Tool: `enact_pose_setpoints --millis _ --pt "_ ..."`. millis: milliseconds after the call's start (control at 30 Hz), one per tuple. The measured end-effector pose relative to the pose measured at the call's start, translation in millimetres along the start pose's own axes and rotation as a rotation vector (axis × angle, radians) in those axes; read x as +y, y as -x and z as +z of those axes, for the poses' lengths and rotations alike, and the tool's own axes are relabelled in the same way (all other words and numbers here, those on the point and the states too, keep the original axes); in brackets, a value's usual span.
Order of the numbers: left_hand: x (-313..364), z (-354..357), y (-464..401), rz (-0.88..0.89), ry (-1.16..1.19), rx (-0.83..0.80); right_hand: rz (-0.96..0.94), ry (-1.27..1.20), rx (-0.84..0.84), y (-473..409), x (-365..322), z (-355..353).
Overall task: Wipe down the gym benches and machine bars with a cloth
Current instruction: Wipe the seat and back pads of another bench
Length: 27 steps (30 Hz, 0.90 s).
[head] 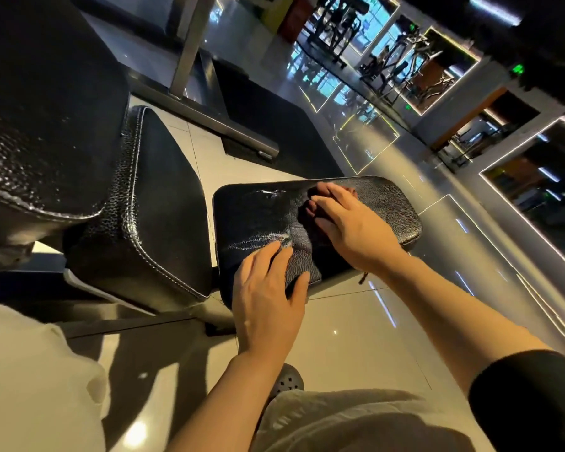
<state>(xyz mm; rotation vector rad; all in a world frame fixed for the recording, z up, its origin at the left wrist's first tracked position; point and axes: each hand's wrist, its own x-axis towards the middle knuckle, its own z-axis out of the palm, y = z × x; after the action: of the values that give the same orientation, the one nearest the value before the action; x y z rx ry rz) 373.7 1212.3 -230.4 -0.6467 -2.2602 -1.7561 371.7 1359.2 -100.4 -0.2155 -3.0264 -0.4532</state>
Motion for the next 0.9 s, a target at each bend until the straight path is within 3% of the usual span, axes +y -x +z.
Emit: enact_pose_setpoints --millis 100,200,333,433,567,700,900 --pt "0 0 0 0.004 0.016 0.001 0.203 0.008 0.127 -2 29 -4" --pt "0 -1 0 0.021 -0.003 0.003 0.306 0.045 0.200 -6 1 9" --pt "1 -2 3 0.003 -0.009 -0.017 0.045 0.013 0.124 19 -50 25" --pt "0 -3 6 0.020 0.014 -0.008 -0.046 0.011 0.082 35 -31 10" --pt "-1 -3 7 0.026 0.056 -0.012 0.211 0.003 0.217 40 27 -7" --pt "-5 -1 13 0.048 0.093 0.010 0.406 0.027 0.312 36 -3 7" --pt "-6 -10 26 -0.076 0.149 0.047 0.026 -0.070 0.169 57 -89 34"
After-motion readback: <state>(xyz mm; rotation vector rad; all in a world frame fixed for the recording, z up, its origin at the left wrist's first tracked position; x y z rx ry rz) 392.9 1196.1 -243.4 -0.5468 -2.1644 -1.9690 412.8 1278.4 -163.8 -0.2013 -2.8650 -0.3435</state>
